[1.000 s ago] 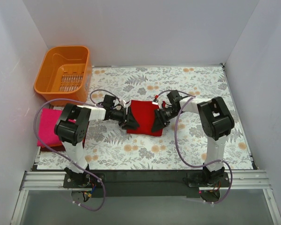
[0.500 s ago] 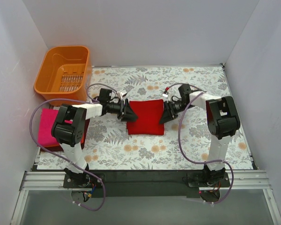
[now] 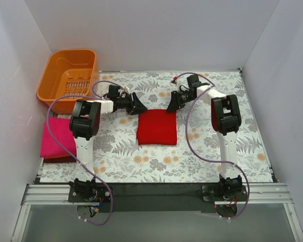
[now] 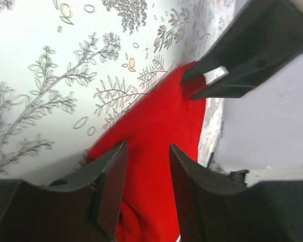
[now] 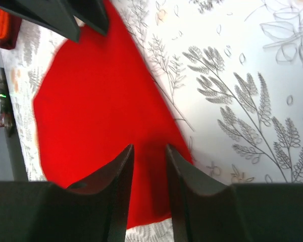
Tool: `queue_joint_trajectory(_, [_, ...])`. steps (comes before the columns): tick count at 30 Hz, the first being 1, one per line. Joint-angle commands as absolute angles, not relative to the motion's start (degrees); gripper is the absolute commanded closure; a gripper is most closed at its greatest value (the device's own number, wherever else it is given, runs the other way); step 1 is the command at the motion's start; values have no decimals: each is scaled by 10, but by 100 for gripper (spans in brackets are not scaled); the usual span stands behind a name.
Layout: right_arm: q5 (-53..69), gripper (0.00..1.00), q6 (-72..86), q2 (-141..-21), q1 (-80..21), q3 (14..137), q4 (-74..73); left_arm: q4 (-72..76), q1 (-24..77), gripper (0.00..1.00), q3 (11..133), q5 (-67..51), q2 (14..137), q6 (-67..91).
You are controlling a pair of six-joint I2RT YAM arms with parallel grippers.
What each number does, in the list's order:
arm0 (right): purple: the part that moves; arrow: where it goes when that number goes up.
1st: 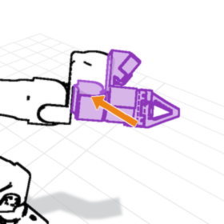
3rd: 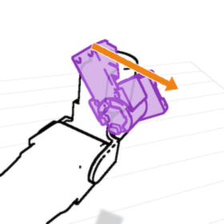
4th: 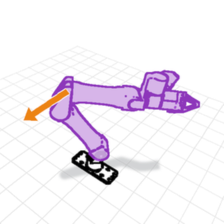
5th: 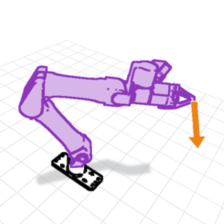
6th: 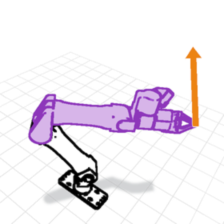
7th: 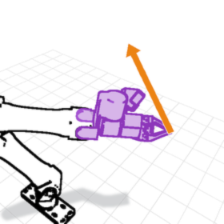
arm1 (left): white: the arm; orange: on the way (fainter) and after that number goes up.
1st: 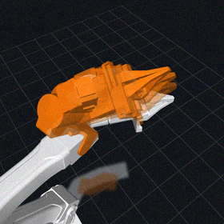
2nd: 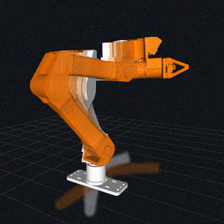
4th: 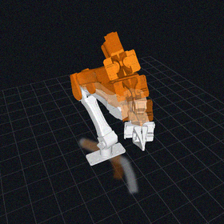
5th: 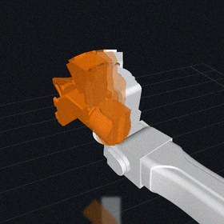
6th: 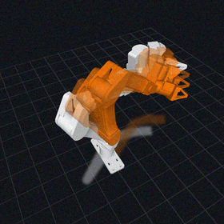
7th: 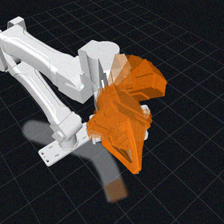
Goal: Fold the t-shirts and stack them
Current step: Fold the tshirt
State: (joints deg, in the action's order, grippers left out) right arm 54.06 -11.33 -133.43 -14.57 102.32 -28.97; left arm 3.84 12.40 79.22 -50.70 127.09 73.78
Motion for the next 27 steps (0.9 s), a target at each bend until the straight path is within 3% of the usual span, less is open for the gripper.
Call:
queue_joint_trajectory(1, [518,62,-110,-1368,-138,1041,-283,8,108,61,808,-471,1283,717])
queue_joint_trajectory(8, [494,61,-143,-1368,-123,1065,-284,-24,91,61,813,-474,1272,688])
queue_joint_trajectory(12, [504,57,-149,-1315,-126,1068,-294,-23,98,60,803,-502,1162,666])
queue_joint_trajectory(17, [488,54,-125,-1187,-161,1000,-296,-69,97,56,764,-415,1008,670])
queue_joint_trajectory(22, [343,53,-149,-1056,-262,886,-276,-237,82,55,736,-302,899,619])
queue_joint_trajectory(27, [197,52,-175,-998,-371,810,-245,-361,51,49,706,-256,848,599])
